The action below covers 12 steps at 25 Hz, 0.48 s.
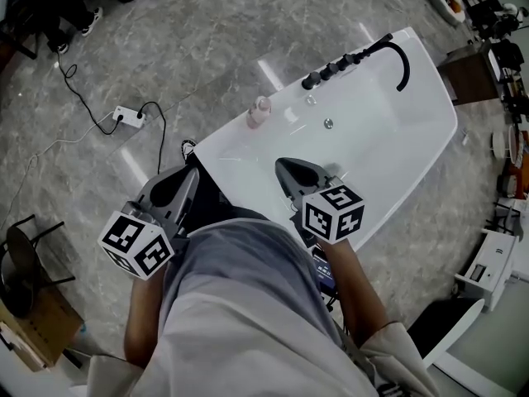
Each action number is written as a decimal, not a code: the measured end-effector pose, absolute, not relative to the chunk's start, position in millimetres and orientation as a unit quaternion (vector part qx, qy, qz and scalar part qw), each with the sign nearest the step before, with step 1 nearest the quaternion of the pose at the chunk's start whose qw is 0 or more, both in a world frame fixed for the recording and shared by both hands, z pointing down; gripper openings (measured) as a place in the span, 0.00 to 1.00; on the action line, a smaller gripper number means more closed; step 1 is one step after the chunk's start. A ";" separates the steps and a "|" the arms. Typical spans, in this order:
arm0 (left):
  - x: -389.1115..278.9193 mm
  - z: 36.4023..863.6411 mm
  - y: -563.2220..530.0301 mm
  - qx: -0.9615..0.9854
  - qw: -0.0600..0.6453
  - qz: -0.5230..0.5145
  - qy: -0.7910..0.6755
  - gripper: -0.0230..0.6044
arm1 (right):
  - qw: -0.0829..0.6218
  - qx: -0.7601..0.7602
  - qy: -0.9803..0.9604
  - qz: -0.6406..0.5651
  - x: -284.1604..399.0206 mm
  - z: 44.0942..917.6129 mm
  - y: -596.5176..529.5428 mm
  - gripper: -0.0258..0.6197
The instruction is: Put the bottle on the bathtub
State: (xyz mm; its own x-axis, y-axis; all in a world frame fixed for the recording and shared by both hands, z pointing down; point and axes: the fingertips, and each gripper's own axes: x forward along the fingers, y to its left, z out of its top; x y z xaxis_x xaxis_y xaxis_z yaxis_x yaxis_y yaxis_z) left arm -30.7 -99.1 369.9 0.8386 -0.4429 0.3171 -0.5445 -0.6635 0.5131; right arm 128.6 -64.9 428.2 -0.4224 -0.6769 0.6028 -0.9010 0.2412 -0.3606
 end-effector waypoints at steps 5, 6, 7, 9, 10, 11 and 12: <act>-28.4 365.0 -92.6 0.910 0.303 0.071 -0.274 0.04 | 0.187 0.514 -0.776 0.313 130.8 415.9 -48.9 0.06; -27.9 364.7 -91.2 0.910 0.302 0.072 -0.273 0.04 | 0.188 0.514 -0.777 0.312 131.2 413.9 -47.1 0.06; -27.5 364.7 -89.9 0.911 0.301 0.074 -0.273 0.04 | 0.188 0.514 -0.777 0.311 131.2 412.0 -45.5 0.06; -27.1 365.1 -87.7 0.911 0.299 0.075 -0.274 0.04 | 0.187 0.513 -0.779 0.308 130.5 408.9 -43.1 0.06; -26.9 365.6 -87.0 0.911 0.299 0.075 -0.275 0.04 | 0.187 0.512 -0.780 0.306 130.0 407.7 -42.4 0.06; -26.7 366.0 -86.6 0.911 0.299 0.075 -0.275 0.04 | 0.187 0.512 -0.781 0.304 129.5 406.6 -41.7 0.06; -26.5 366.2 -86.3 0.911 0.299 0.075 -0.275 0.04 | 0.187 0.512 -0.782 0.303 129.1 405.7 -41.0 0.06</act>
